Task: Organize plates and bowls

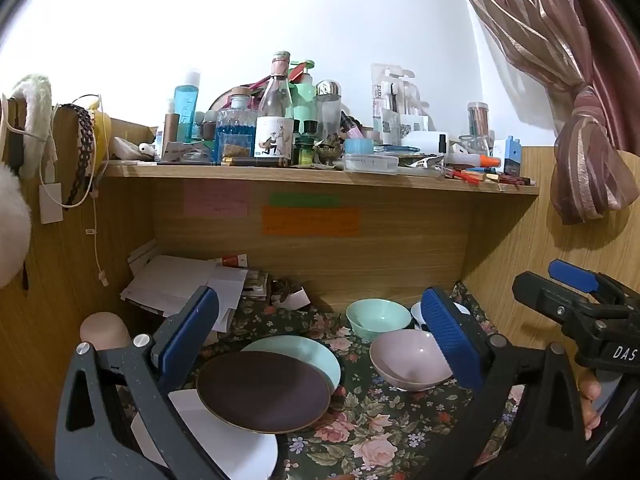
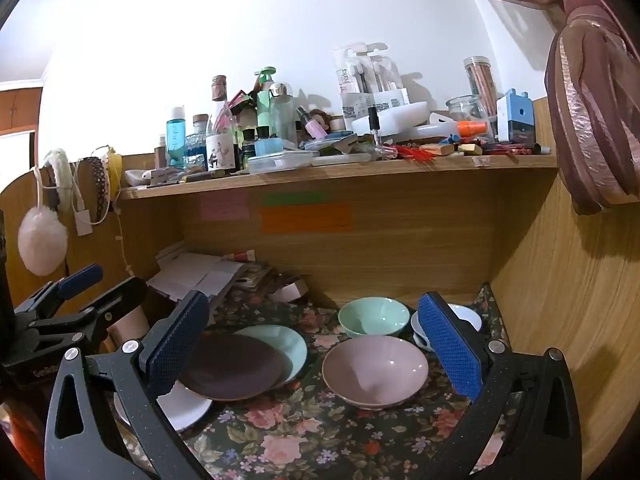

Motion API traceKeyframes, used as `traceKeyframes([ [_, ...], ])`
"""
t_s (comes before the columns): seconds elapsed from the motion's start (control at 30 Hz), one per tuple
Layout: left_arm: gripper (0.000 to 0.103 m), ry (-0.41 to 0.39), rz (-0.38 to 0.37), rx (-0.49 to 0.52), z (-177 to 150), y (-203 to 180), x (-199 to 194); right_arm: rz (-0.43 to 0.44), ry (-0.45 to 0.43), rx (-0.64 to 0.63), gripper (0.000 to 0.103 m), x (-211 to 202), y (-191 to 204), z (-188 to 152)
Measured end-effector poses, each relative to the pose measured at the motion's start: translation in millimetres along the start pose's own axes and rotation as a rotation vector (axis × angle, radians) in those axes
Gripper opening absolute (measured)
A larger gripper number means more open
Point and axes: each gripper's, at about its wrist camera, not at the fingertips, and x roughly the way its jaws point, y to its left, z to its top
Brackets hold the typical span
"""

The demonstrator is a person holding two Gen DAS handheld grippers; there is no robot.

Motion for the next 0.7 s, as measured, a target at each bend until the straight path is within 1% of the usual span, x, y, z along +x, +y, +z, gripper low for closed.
traceKeyframes([
  [0.37,0.103,0.010,0.000,0.005,0,0,0,0.004,0.001,-0.004,0.103,1,5,1],
  [0.4,0.103,0.008,0.001,0.004,0,7,0,0.003,-0.001,-0.003,0.103,0,5,1],
  [0.47,0.103,0.003,-0.001,0.001,0,9,-1,0.006,0.000,-0.003,0.103,1,4,1],
  [0.7,0.103,-0.003,-0.003,-0.007,-3,10,-1,0.003,-0.001,-0.003,0.103,1,5,1],
])
